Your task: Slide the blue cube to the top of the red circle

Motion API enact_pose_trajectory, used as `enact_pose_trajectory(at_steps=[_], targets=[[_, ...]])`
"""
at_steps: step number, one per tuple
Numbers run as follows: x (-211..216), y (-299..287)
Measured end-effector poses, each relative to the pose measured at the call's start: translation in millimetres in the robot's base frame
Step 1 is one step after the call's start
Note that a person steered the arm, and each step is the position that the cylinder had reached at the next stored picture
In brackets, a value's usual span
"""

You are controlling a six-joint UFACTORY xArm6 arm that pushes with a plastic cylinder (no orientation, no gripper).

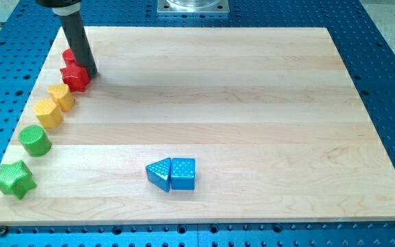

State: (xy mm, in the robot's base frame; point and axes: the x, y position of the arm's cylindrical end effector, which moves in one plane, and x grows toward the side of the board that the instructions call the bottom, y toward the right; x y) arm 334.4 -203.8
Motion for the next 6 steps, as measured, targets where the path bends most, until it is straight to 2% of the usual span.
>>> enact_pose_trajectory(at_steps=[1,3,4,5,6], targets=[[10,57],[163,244],[246,267],[265,186],[155,176]])
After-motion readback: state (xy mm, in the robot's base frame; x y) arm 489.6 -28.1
